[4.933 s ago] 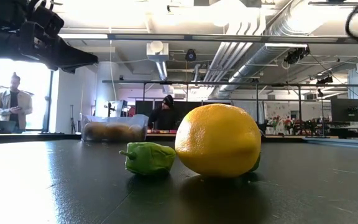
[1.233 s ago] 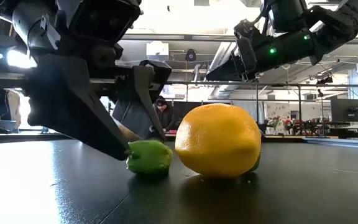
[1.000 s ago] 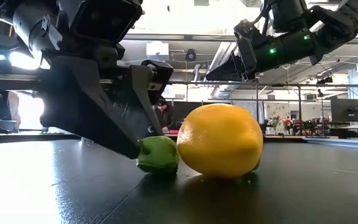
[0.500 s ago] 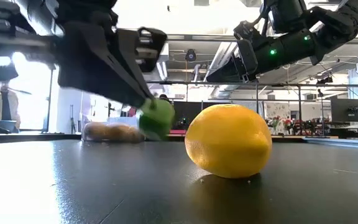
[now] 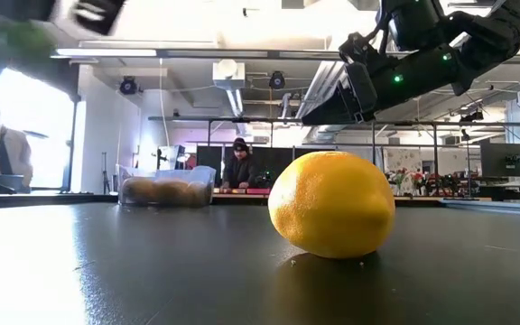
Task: Sort produce into baskets
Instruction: Put the green chili pepper into the white bin
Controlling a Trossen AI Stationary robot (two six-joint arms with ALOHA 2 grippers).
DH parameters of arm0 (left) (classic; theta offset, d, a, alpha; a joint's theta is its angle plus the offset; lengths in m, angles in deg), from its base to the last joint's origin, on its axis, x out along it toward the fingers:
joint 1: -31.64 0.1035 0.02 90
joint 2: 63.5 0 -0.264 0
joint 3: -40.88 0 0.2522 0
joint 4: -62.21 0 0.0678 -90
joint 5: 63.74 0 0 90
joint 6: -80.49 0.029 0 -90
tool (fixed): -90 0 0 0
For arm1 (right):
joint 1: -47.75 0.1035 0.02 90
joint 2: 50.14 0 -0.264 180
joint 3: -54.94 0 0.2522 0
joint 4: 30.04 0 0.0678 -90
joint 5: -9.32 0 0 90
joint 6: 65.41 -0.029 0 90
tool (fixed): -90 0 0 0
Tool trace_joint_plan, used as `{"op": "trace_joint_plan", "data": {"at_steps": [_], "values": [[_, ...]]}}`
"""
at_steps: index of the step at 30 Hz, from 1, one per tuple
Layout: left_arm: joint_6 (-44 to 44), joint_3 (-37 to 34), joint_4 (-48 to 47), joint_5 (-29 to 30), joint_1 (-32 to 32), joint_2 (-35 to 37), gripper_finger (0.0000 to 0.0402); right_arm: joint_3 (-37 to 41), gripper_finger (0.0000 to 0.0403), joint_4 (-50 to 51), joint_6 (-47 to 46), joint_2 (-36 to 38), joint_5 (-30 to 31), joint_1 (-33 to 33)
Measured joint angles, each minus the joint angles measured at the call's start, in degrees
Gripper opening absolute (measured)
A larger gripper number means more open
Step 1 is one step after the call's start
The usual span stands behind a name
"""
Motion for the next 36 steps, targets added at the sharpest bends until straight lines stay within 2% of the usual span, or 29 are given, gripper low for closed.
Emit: {"op": "trace_joint_plan", "data": {"at_steps": [4, 9, 15, 26, 29, 36], "values": [[-13.02, 0.00, -10.01, 0.21, -6.09, 4.05, 0.0000, 0.00, 0.0000, 0.07, -0.06, 0.00, 0.01, 0.00], [-27.22, -0.02, -18.81, 1.50, -14.56, 4.49, 0.0000, 0.00, 0.0000, 0.09, 0.05, 0.00, 0.01, 0.00], [-37.81, -3.70, -20.12, 0.67, -20.91, 4.50, 0.0000, 0.00, 0.0000, 0.09, 0.08, 0.00, 0.04, -0.02], [-47.50, -11.55, -20.79, -4.61, -21.87, 4.50, 0.0006, 0.00, 0.0000, 0.59, -0.01, 0.00, 0.06, -0.02], [-48.47, -11.92, -21.94, -6.88, -20.88, 4.48, 0.0020, 0.00, 0.0000, 1.28, 0.10, 0.00, 0.06, -0.02], [-47.31, -9.53, -23.52, -6.17, -18.87, 4.48, 0.0077, 0.00, 0.0000, 2.18, -1.65, 0.00, -0.05, 0.07]]}}
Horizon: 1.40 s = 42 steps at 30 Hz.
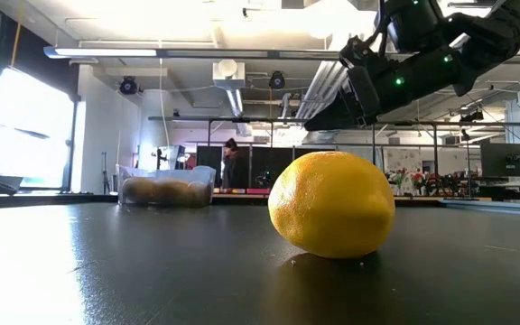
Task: Sort produce into baskets
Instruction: Put the green chili pepper into the white bin, then put the yellow lemon into the black bin
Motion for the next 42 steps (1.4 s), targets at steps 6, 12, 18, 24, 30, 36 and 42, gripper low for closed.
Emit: {"op": "trace_joint_plan", "data": {"at_steps": [6, 12, 18, 24, 30, 36, 42], "values": [[6.15, 0.55, 5.52, 6.51, 0.23, 0.00, 0.0106, -1.00, 0.0000, 0.11, 0.99, 0.00, -0.71, 2.56], [16.37, 0.57, 15.59, 10.55, 3.57, 0.01, 0.0067, -5.36, 0.0000, 4.05, 1.42, 0.00, -0.02, 7.48], [31.46, -1.70, 32.49, 6.82, 11.46, 0.00, 0.0013, -10.04, 0.0000, 17.09, -6.40, 0.00, 7.31, 14.58], [40.17, -2.44, 39.35, -3.05, 22.11, -2.11, 0.0001, -9.84, 0.0002, 19.85, -17.30, -0.39, 9.21, 20.11], [45.89, -2.48, 45.38, -4.32, 26.03, -4.73, 0.0000, -12.83, 0.0040, 20.27, -23.79, -5.99, 8.89, 28.02], [47.16, -8.71, 63.19, -3.65, 26.94, -5.44, 0.0000, -25.52, 0.0111, 23.78, -27.69, -17.62, 9.30, 33.55], [45.92, -15.31, 75.27, 1.32, 27.33, -5.16, 0.0000, -44.71, 0.0199, 49.31, -42.96, -28.75, 9.37, 35.42]]}}
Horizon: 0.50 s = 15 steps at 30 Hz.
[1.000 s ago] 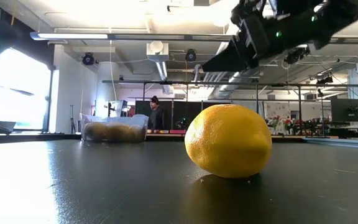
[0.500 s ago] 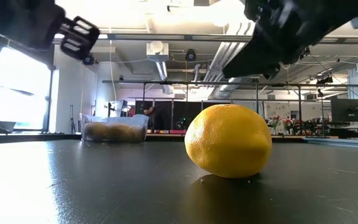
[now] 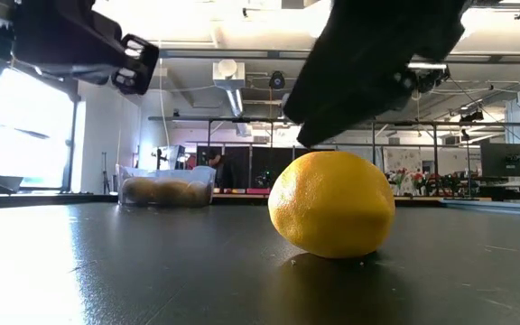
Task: Sort produce into baskets
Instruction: Put the yellow lemon into the black bin
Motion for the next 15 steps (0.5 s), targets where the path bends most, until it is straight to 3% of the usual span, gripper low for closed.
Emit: {"op": "trace_joint_plan", "data": {"at_steps": [7, 15], "values": [[0.16, -1.02, 0.58, 2.05, -0.02, 0.00, 0.0000, -19.71, 0.0296, 23.62, -11.57, -9.09, -2.91, 1.47], [1.21, -1.02, 0.60, 4.61, -0.04, 0.00, 0.0000, -28.03, 0.0304, 35.98, -17.39, -15.53, -6.27, 1.60]]}}
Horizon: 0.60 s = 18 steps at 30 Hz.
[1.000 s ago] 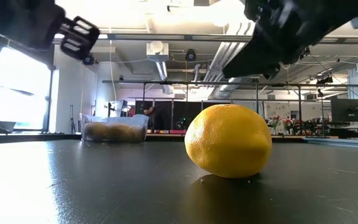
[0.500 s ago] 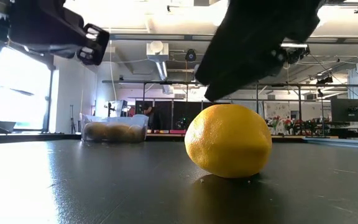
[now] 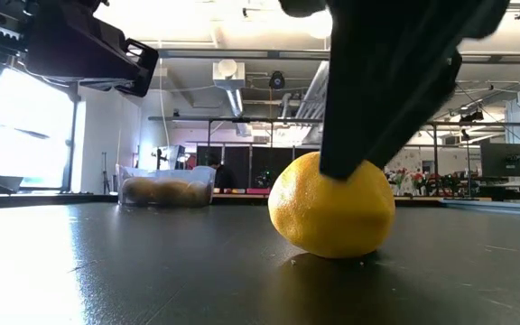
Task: Sort produce into baskets
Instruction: Put the yellow lemon into the black bin
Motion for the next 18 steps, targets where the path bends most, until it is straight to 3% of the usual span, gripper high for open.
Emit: {"op": "trace_joint_plan", "data": {"at_steps": [6, 18], "values": [[-0.15, 0.00, -0.01, 0.55, 0.00, 0.00, 0.0000, -0.02, 0.0268, 1.26, 0.50, -1.10, -1.79, -0.37], [-0.66, 0.00, 0.45, 0.55, 0.00, 0.02, 0.0000, 1.14, 0.0119, -1.68, 7.13, -1.01, -1.49, -0.67]]}}
